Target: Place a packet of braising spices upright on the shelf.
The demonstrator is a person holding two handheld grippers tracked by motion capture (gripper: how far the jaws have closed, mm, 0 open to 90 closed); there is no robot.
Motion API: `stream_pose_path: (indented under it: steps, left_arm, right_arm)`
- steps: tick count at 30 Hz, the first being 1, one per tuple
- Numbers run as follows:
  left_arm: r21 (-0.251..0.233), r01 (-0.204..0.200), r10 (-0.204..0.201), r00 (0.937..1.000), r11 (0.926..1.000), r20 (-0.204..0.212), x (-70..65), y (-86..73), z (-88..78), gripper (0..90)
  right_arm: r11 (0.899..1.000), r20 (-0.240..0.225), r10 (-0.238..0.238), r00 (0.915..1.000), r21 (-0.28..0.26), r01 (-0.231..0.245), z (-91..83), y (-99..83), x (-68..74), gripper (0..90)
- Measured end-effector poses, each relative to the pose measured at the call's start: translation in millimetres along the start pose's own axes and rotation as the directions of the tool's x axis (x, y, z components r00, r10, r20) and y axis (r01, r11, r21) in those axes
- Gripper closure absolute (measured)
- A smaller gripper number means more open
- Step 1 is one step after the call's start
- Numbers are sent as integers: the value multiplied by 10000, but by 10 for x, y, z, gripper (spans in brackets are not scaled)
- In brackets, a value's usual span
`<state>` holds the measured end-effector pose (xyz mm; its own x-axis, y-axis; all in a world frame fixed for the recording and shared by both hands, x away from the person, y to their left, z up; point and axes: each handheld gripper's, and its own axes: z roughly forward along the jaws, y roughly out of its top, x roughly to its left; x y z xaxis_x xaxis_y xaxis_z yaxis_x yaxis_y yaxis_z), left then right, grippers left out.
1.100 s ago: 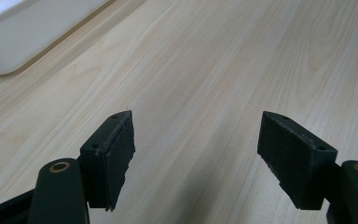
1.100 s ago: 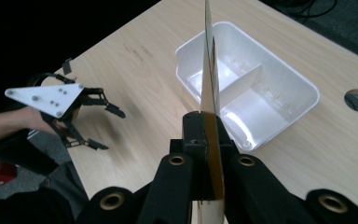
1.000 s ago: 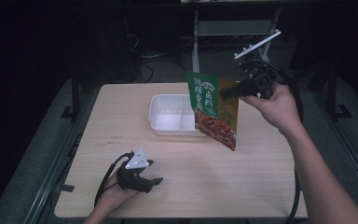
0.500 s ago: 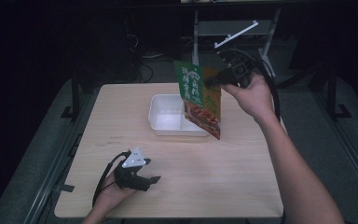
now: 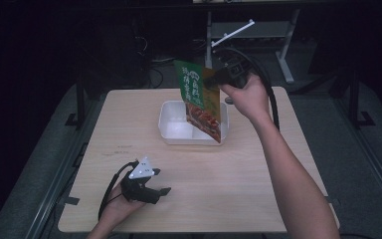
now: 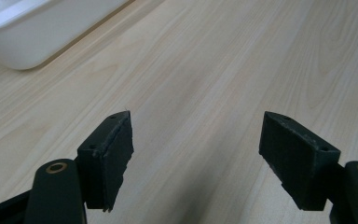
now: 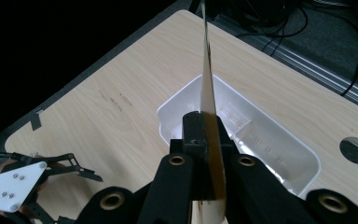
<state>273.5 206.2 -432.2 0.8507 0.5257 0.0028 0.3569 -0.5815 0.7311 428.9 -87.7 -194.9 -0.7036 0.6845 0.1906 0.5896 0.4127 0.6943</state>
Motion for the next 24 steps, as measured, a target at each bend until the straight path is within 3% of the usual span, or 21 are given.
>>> stream_pose_path:
  steps: [24]
  left_arm:
    - [103, -62, 61, 10000, 9999, 35, -14, -3, 10, 239]
  right_arm:
    - [9995, 510, -78, 9987, -311, 94, 531, 254, 70, 896]
